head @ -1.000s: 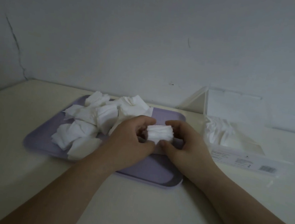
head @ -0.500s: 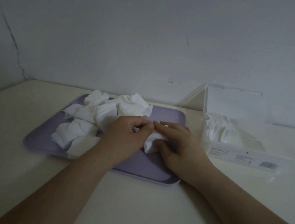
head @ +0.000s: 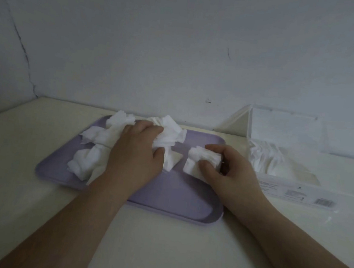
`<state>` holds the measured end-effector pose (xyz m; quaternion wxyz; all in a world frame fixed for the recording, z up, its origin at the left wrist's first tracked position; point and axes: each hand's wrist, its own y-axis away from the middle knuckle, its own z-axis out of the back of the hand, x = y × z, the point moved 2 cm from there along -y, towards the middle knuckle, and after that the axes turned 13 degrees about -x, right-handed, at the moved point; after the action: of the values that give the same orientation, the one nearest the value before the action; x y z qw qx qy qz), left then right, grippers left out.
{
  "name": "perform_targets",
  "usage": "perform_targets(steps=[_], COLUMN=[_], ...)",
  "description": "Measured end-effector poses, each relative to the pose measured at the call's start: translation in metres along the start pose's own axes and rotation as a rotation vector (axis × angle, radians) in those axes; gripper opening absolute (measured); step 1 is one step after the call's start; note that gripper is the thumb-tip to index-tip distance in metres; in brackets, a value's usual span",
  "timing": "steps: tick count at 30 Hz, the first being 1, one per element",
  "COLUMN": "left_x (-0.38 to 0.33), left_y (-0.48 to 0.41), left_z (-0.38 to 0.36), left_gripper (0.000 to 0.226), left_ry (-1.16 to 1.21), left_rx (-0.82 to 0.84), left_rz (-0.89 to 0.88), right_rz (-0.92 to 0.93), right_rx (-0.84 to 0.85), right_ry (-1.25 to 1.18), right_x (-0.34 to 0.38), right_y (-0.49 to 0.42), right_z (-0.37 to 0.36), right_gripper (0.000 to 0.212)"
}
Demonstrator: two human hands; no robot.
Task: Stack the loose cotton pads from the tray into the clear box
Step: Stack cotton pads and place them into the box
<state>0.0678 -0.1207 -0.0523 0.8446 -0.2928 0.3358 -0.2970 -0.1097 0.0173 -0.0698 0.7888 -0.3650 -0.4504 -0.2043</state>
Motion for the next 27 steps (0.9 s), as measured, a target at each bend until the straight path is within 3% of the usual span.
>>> perform_targets(steps=[3, 6, 8, 11, 14, 17, 22, 25, 27], left_x=[-0.002, -0.01, -0.012, -0.017, -0.016, -0.012, -0.019, -0.022, -0.023], left_y=[0.005, 0.003, 0.004, 0.009, 0.012, 0.006, 0.0, -0.003, -0.001], left_z=[-0.004, 0.0, 0.006, 0.009, 0.001, 0.003, 0.011, 0.011, 0.008], left_gripper=[0.05, 0.05, 0.043, 0.034, 0.054, 0.067, 0.064, 0.053, 0.041], left_ry=[0.092, 0.176, 0.078, 0.003, 0.15, 0.312, 0.671, 0.961, 0.995], left_rx=[0.123, 0.091, 0.055, 0.188, 0.273, 0.175, 0.002, 0.041, 0.134], left_rz=[0.058, 0.098, 0.085, 0.136, 0.241, 0.346, 0.455, 0.627, 0.658], right_rz=[-0.025, -0.002, 0.013, 0.049, 0.066, 0.059, 0.063, 0.052, 0.034], right_rx=[-0.024, -0.04, -0.045, -0.057, -0.06, -0.054, -0.051, -0.053, -0.061], right_ry=[0.008, 0.068, 0.1, 0.137, 0.141, 0.155, 0.181, 0.173, 0.154], right_x=[0.0, -0.001, 0.0, 0.001, 0.003, 0.004, 0.005, 0.006, 0.006], right_y=[0.001, 0.0, 0.001, 0.002, 0.003, 0.003, 0.004, 0.005, 0.005], right_z=[0.0, 0.0, 0.0, -0.001, -0.001, 0.0, -0.001, -0.001, 0.0], right_gripper=[0.036, 0.039, 0.039, 0.042, 0.045, 0.043, 0.045, 0.046, 0.044])
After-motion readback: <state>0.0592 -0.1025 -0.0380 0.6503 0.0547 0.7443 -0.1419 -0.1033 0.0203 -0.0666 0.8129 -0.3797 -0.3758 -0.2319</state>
